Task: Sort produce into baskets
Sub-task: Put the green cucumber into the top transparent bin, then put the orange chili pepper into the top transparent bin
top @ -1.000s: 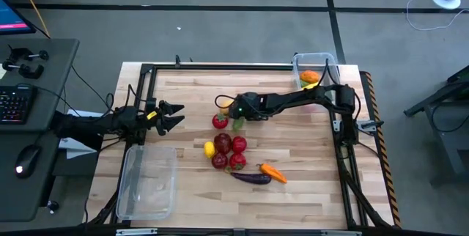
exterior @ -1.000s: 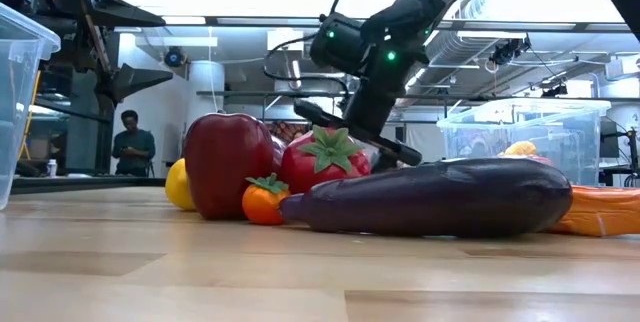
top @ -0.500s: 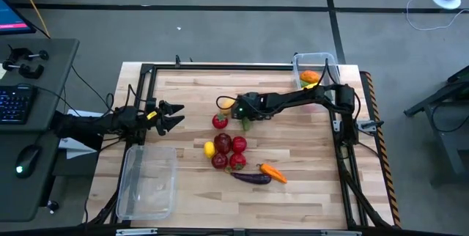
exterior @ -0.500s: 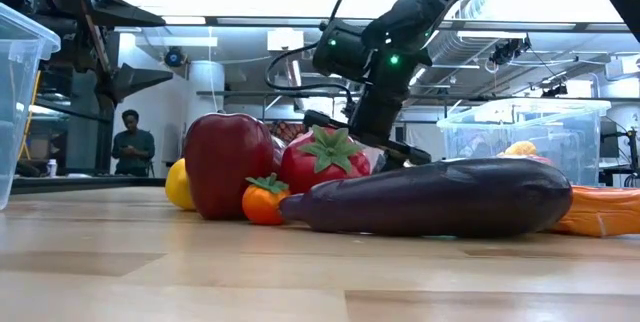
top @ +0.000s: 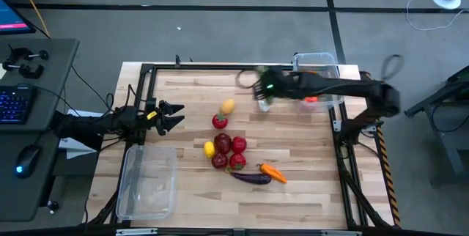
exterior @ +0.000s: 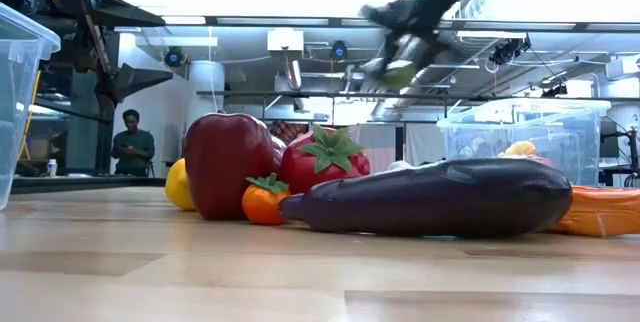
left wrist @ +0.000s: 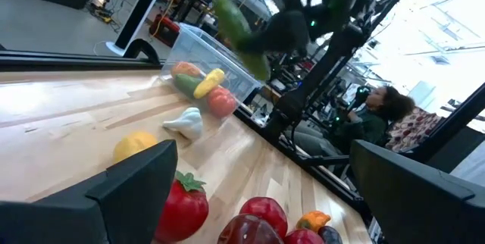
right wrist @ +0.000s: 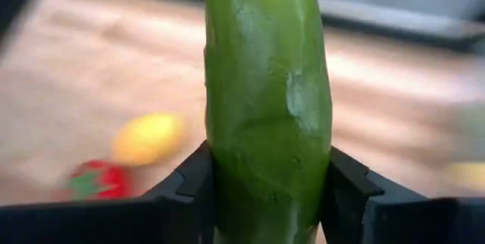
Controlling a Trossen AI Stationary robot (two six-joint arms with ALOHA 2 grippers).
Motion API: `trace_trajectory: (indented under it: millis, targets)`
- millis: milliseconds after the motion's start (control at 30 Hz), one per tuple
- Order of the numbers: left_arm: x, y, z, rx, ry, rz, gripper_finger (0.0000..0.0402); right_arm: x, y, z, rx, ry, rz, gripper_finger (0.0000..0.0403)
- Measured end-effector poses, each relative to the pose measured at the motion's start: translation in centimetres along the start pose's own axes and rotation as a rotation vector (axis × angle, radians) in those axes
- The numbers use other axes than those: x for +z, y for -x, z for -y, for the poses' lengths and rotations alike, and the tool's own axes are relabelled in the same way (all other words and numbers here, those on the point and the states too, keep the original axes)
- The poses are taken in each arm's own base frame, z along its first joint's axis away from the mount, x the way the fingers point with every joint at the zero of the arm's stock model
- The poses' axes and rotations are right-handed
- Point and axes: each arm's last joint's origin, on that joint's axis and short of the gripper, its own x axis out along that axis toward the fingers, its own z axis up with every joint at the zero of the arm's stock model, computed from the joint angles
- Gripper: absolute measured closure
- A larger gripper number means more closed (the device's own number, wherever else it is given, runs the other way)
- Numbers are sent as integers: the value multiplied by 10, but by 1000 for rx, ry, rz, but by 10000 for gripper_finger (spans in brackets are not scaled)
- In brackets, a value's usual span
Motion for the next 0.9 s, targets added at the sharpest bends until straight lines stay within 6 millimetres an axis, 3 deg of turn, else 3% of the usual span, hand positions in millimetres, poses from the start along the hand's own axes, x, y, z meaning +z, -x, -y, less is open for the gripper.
trace_trajectory:
  millis: [233,433,633,900]
  targets:
    - [0,0,0,0,0,0,23,9,51,93,-332,-56,57,258]
    - [0,0,0,0,0,0,23,-2,55,144,-368,-204,74,258]
    - [0,0,0,0,0,0,23,-11,38,161,-332,-238,-34,251]
    - [0,0,0,0,0,0,23,-8,28,158,-305,-192,-15,80]
